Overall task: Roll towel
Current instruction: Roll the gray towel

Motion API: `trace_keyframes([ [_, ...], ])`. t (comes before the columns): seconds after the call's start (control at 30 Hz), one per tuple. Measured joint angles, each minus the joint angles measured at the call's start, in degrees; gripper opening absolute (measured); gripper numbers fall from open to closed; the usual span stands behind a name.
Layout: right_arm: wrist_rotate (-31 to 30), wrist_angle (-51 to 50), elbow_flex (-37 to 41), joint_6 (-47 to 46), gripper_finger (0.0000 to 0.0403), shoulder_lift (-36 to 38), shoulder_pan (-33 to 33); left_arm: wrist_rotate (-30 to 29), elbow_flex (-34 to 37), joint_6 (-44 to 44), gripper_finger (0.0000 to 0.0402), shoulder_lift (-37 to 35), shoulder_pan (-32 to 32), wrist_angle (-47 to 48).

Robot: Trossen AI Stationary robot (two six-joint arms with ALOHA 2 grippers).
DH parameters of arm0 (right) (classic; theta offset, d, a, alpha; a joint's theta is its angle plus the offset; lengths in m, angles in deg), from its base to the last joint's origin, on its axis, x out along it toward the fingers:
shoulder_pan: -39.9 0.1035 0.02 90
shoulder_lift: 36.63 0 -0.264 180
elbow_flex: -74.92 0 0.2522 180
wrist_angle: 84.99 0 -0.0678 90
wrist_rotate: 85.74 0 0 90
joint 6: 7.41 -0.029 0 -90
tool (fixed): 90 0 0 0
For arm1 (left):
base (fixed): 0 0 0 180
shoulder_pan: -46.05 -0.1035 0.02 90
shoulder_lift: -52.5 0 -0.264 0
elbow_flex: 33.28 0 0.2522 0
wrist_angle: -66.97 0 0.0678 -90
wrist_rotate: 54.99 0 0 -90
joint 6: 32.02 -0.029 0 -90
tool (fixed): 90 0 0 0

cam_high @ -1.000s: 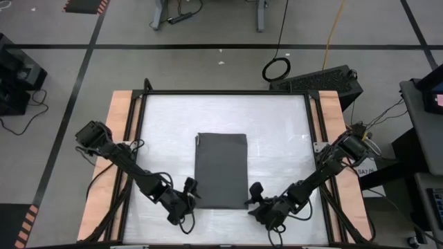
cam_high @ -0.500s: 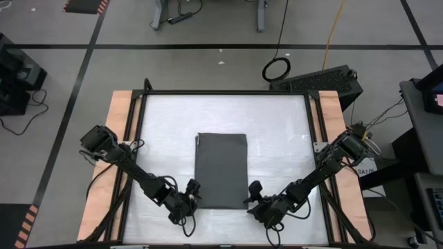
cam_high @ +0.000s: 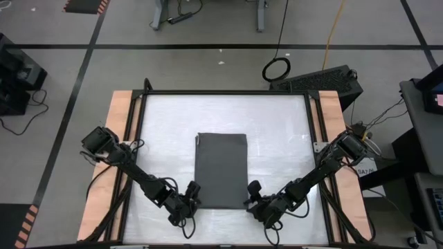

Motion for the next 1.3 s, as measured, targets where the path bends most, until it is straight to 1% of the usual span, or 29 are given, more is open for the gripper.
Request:
trace_keyframes([
  [0.13, 0.04, -0.17, 0.0, -0.35, 0.01, -0.03, -0.02, 0.07, 0.0, -0.03, 0.0184, 0.04, -0.07, 0.02],
  [0.2, 0.08, -0.21, 0.0, -1.2, 0.0085, -0.05, -0.15, 0.04, 0.0, -0.04, 0.0159, 0.09, -0.1, 0.05],
  [0.37, 3.3, -0.23, 0.0, -5.68, 0.0052, -0.05, -1.51, -0.43, 0.02, 0.66, 0.0091, 0.3, -0.24, 0.28],
  [0.5, 4.26, -0.12, 0.0, -10.81, 0.0009, -0.05, -2.21, -0.46, -0.01, 7.0, 0.0033, 1.06, -0.95, 0.17],
  [0.57, 4.02, -0.14, 0.0, -12.44, 0.0006, -0.05, -2.21, -0.86, -0.02, 9.45, 0.0014, 1.16, -0.98, 0.11],
  [0.8, 5.37, 0.08, 0.04, -18.27, 0.0002, 0.32, -2.01, -0.24, 0.15, 14.79, 0.0017, 0.26, -0.97, -0.61],
  [0.97, 9.1, 0.14, 0.07, -24.04, 0.0001, 2.81, -1.77, 3.97, 0.24, 18.29, 0.0012, -2.22, -0.96, -0.95],
  [1.13, 11.75, 0.3, 0.07, -29.21, 0.0001, 6.35, -1.7, 9.39, 0.24, 21.8, 0.0011, -5.08, -0.92, -3.8],
  [1.3, 14.41, 0.28, 0.07, -34.58, 0.0, 9.32, -1.72, 14.68, 0.15, 27.59, 0.001, -7.19, -0.91, -7.54],
])
